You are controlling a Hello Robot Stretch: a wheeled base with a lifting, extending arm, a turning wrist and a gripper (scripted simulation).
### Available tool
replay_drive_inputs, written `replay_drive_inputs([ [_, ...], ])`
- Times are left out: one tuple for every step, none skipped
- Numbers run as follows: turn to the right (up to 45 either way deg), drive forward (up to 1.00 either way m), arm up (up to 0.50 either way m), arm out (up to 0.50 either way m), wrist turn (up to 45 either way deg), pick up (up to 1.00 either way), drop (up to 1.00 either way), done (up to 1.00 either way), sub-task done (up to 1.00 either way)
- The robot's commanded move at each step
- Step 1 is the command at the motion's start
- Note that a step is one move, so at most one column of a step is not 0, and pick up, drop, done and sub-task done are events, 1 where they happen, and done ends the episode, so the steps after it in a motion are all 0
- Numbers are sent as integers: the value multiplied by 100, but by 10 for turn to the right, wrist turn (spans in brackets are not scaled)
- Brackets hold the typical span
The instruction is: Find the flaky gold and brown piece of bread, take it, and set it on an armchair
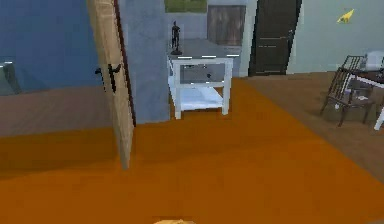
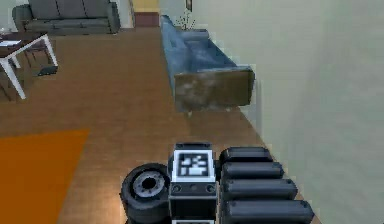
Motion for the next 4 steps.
replay_drive_inputs([
  [-450, 0, 0, 0, 0, 0, 0, 0, 0],
  [-90, 0, 0, 0, 0, 0, 0, 0, 0],
  [0, 40, 0, 0, 0, 0, 0, 0, 0],
  [-450, 0, 0, 0, 0, 0, 0, 0, 0],
])
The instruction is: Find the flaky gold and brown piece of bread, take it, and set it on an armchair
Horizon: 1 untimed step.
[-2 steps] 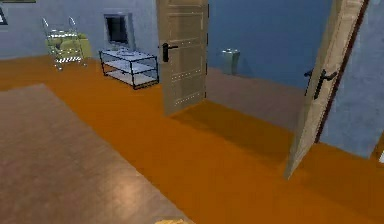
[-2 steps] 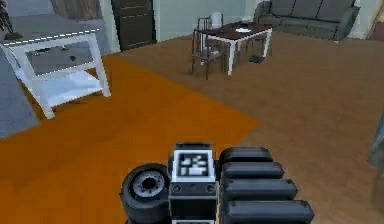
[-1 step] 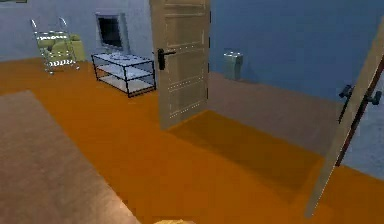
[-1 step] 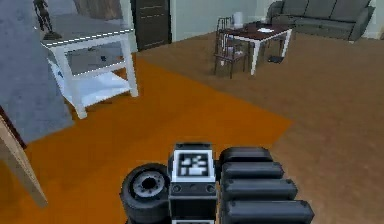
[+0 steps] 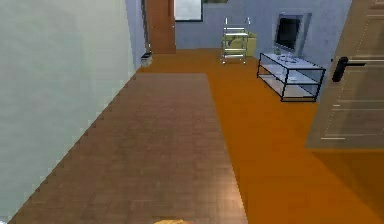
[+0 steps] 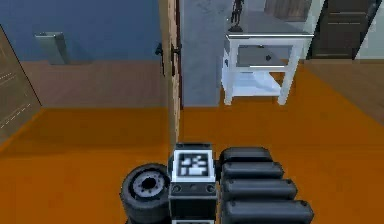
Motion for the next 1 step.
replay_drive_inputs([
  [0, 65, 0, 0, 0, 0, 0, 0, 0],
])
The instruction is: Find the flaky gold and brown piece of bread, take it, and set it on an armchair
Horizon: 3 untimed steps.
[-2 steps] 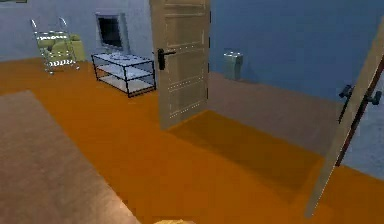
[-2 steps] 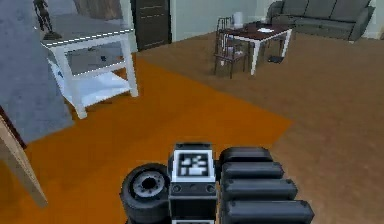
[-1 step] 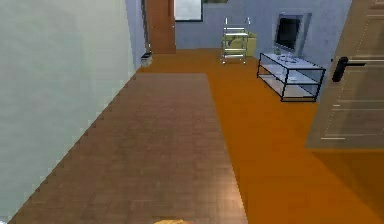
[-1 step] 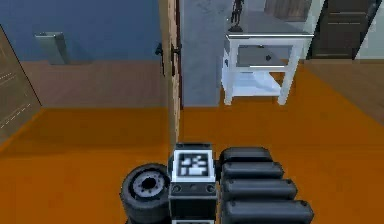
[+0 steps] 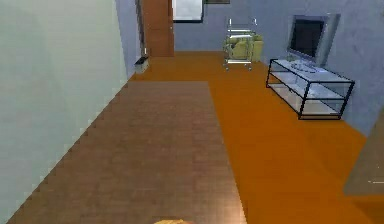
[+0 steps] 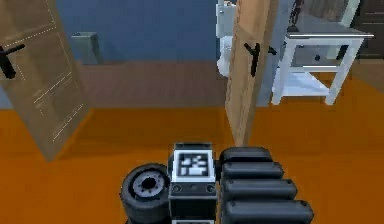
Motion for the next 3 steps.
replay_drive_inputs([
  [-60, 0, 0, 0, 0, 0, 0, 0, 0],
  [0, 100, 0, 0, 0, 0, 0, 0, 0],
  [0, 100, 0, 0, 0, 0, 0, 0, 0],
])
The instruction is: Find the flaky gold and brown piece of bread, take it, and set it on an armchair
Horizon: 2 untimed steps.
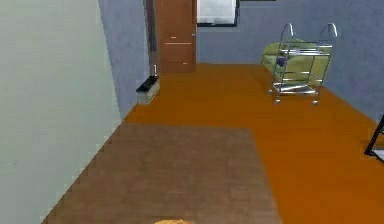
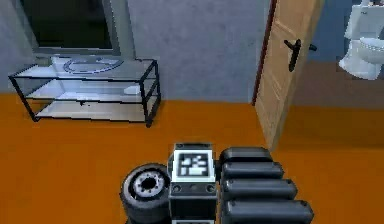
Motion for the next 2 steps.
replay_drive_inputs([
  [0, 100, 0, 0, 0, 0, 0, 0, 0],
  [-30, 0, 0, 0, 0, 0, 0, 0, 0],
])
